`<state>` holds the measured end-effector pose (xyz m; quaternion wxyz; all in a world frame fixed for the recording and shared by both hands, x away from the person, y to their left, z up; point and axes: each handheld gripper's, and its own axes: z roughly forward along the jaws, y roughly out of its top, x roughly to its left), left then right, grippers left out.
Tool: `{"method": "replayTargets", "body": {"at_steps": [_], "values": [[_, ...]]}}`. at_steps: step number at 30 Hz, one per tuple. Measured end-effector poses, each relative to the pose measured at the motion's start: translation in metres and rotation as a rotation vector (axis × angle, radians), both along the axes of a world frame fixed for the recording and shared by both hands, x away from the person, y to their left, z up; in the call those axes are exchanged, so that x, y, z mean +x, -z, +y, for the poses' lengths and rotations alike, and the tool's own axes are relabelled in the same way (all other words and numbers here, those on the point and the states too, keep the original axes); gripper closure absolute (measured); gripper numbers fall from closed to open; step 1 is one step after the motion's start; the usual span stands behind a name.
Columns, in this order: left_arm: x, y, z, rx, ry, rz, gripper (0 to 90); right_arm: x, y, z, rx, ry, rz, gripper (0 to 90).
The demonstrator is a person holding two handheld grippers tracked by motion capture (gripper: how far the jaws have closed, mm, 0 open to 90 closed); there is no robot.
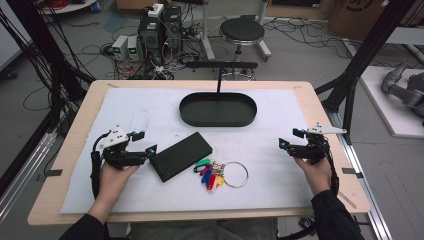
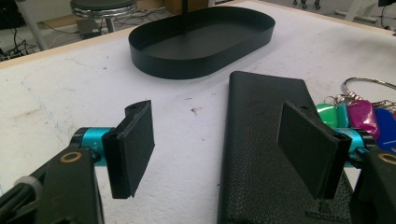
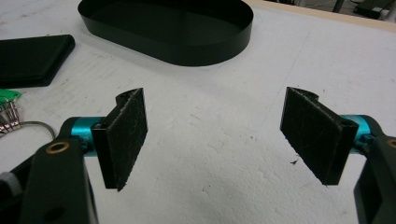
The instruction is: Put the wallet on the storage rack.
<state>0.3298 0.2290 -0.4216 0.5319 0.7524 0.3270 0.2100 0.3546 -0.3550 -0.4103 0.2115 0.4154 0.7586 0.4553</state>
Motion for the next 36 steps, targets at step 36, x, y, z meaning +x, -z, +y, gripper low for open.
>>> {"method": "replayTargets", "body": {"at_steps": [36], "values": [[0.003,0.019,0.004,-0.004,-0.06,0.27,47.0,0.004,0.002,0.0,-0.009,0.017,-0.013,24.0]]}}
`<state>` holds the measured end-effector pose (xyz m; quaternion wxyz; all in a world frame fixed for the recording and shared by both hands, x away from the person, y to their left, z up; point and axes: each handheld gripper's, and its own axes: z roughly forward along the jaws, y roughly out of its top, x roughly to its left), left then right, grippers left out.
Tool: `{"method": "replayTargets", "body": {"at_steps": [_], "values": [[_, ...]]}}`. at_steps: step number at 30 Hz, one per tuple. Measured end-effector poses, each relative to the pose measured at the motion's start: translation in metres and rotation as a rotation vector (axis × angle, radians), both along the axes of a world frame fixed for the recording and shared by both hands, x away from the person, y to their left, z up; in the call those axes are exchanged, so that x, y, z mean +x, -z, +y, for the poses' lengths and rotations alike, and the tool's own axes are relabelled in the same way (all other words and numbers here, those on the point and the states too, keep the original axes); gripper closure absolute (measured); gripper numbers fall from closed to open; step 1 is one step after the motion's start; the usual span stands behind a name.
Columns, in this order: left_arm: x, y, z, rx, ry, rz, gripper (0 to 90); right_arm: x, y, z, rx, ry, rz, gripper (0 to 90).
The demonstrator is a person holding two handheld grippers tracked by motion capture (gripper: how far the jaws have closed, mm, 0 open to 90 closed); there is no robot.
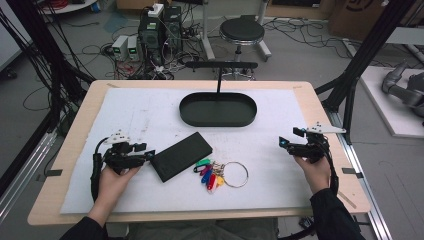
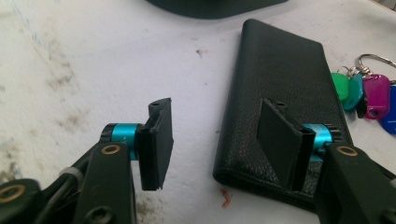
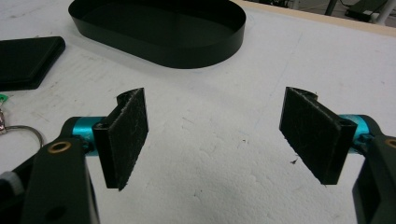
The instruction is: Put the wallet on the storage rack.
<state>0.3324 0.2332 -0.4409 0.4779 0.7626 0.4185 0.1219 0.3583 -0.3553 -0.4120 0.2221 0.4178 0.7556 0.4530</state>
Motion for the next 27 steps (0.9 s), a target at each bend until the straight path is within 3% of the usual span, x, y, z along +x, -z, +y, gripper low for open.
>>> {"method": "replayTargets", "body": {"at_steps": [6,10,12,14,18,23,27], "values": [[0.001,0.006,0.0,-0.012,-0.011,0.077,52.4,0.0,0.0,0.0,0.006,-0.001,0.002,24.0],[0.002,0.007,-0.001,-0.024,-0.018,0.104,52.4,0.0,0.0,0.001,0.004,-0.004,0.002,24.0],[0.002,0.009,0.0,-0.051,-0.039,0.149,52.3,0.0,0.0,0.001,0.001,-0.005,0.001,24.0],[0.002,0.009,0.0,-0.053,-0.04,0.153,52.3,0.0,0.0,0.001,-0.002,-0.004,0.002,24.0],[0.003,0.012,0.0,-0.099,-0.056,0.205,52.3,0.0,0.0,0.0,0.002,-0.004,0.0,24.0],[0.003,0.013,0.0,-0.117,-0.061,0.222,52.3,0.0,0.0,0.001,0.004,-0.004,-0.001,24.0],[0.002,0.013,0.0,-0.141,-0.034,0.232,59.3,0.0,0.0,0.001,0.001,-0.003,-0.001,24.0]]}}
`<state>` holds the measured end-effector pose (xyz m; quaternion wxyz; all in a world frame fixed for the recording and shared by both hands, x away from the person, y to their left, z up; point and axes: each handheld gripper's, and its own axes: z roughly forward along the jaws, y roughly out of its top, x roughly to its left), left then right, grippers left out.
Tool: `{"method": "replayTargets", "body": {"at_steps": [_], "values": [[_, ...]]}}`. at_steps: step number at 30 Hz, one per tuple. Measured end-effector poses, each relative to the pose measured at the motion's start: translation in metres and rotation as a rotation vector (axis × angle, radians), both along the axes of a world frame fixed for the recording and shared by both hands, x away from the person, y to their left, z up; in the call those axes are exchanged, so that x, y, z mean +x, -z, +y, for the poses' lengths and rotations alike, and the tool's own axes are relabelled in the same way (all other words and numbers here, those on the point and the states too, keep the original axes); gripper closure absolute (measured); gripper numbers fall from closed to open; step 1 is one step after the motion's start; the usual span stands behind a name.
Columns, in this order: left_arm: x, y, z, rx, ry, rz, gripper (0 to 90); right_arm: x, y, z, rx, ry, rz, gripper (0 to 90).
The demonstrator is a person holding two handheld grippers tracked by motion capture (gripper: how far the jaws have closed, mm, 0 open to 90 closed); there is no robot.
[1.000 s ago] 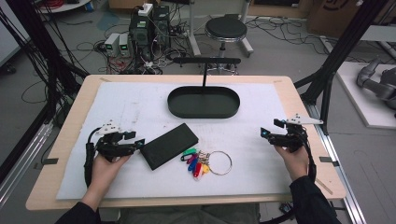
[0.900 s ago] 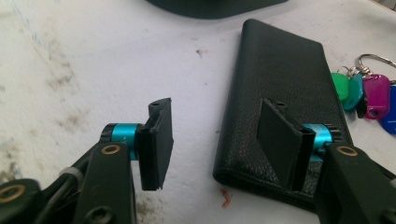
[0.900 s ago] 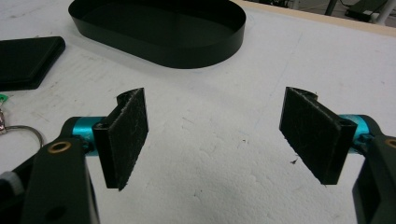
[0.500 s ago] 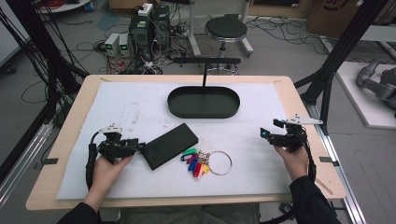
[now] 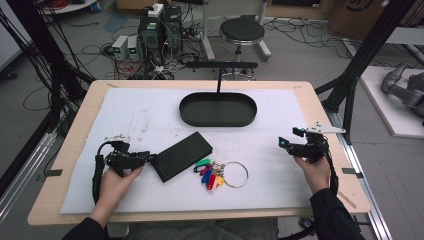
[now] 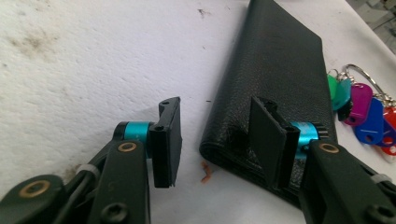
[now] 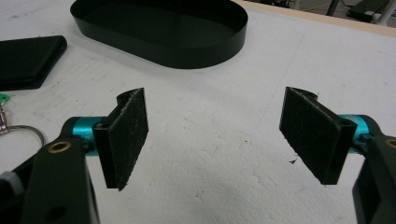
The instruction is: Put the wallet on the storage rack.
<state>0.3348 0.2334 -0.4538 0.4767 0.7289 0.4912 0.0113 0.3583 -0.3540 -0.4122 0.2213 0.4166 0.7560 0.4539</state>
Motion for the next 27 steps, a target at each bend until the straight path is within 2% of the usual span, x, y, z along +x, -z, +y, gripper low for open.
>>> {"method": "replayTargets", "body": {"at_steps": [1,3,6,11,13,14,15,16,17,20,21,22,23,24,25,26,27], "values": [[0.0,0.0,-0.001,0.002,0.008,-0.006,64.3,0.0,0.0,0.0,-0.002,-0.002,0.0,24.0],[-0.001,-0.001,-0.002,0.015,0.01,-0.016,66.3,0.0,0.0,0.0,-0.002,-0.003,0.001,24.0],[-0.001,0.0,-0.001,0.006,0.009,-0.023,69.5,0.0,0.0,0.002,-0.008,-0.003,0.001,24.1],[-0.003,-0.002,-0.001,0.02,0.024,-0.07,74.0,0.0,0.0,0.002,-0.011,-0.003,-0.005,24.7],[-0.004,-0.004,-0.001,0.024,0.032,-0.106,76.4,0.0,0.0,0.002,-0.009,0.0,-0.002,24.7],[-0.004,-0.004,-0.001,0.024,0.032,-0.106,77.1,0.0,0.0,0.002,-0.009,0.0,-0.002,24.7],[-0.005,-0.008,-0.001,0.017,0.038,-0.148,78.0,0.0,0.0,0.002,-0.007,0.002,-0.001,24.6],[-0.005,-0.008,-0.001,0.017,0.038,-0.148,78.5,0.0,0.0,0.002,-0.007,0.002,-0.001,24.6],[-0.006,-0.011,-0.002,0.018,0.038,-0.17,78.9,0.0,0.0,0.002,-0.008,0.002,-0.002,24.7],[-0.009,-0.021,-0.005,0.049,0.057,-0.257,79.4,0.0,0.0,0.002,-0.009,0.002,-0.003,24.9],[-0.011,-0.027,-0.008,0.064,0.065,-0.318,79.8,0.0,0.0,0.002,-0.008,0.001,-0.005,25.0],[-0.011,-0.027,-0.008,0.064,0.065,-0.318,80.0,0.0,0.0,0.002,-0.008,0.001,-0.005,25.0],[-0.013,-0.032,-0.011,0.079,0.074,-0.38,80.1,0.001,0.0,0.002,-0.006,-0.001,-0.007,25.0],[-0.013,-0.032,-0.011,0.079,0.074,-0.38,80.1,0.001,0.0,0.002,-0.006,-0.001,-0.007,25.0],[-0.016,-0.036,-0.014,0.101,0.093,-0.438,80.3,0.0,0.0,0.002,-0.007,-0.002,-0.014,25.2],[-0.016,-0.036,-0.014,0.101,0.093,-0.438,80.3,0.0,0.0,0.002,-0.007,-0.002,-0.014,25.2],[-0.017,-0.039,-0.015,0.111,0.103,-0.469,80.3,0.0,0.0,0.003,-0.006,-0.005,-0.014,25.5]]}}
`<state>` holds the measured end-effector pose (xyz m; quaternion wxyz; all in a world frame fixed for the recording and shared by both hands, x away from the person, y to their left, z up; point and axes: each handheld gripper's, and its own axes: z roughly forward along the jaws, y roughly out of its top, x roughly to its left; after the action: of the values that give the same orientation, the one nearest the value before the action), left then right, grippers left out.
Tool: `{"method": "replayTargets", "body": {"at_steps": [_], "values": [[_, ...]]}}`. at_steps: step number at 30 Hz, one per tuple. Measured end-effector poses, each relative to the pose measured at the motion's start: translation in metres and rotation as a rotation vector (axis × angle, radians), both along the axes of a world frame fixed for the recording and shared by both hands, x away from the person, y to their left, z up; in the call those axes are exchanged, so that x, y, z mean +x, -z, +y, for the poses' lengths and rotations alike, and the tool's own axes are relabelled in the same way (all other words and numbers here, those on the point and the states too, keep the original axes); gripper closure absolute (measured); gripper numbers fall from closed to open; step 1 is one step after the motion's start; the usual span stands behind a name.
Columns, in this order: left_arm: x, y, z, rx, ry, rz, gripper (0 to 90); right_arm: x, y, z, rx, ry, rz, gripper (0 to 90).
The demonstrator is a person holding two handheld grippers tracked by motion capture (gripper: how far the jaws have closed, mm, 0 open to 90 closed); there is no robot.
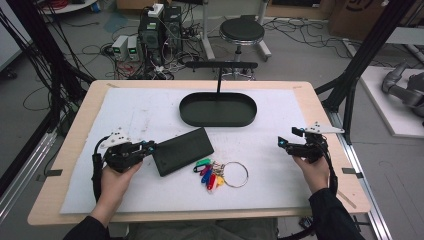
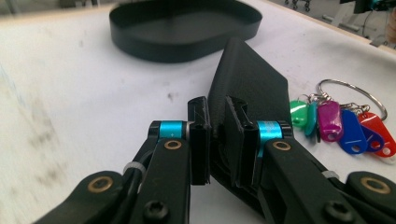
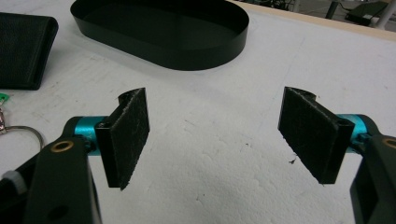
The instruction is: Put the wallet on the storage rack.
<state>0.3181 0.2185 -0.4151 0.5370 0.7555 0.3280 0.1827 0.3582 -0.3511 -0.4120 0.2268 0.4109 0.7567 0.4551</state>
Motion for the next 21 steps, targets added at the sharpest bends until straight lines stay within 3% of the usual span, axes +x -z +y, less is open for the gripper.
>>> {"method": "replayTargets", "body": {"at_steps": [4,6,14,17,21], "values": [[-0.006,-0.008,-0.005,0.026,0.039,-0.114,80.5,-0.002,-0.002,0.002,0.01,-0.013,-0.022,25.6],[-0.007,-0.01,-0.007,0.029,0.053,-0.143,80.7,-0.002,-0.003,0.003,0.02,-0.018,-0.028,25.7],[-0.009,-0.016,-0.011,0.042,0.085,-0.19,80.9,0.001,-0.008,0.015,0.086,-0.081,-0.052,25.7],[-0.01,-0.018,-0.012,0.045,0.099,-0.201,80.8,0.004,-0.013,0.028,0.083,-0.118,-0.073,26.9],[-0.011,-0.019,-0.012,0.054,0.122,-0.215,80.8,0.007,-0.018,0.053,0.059,-0.208,-0.095,32.4]]}}
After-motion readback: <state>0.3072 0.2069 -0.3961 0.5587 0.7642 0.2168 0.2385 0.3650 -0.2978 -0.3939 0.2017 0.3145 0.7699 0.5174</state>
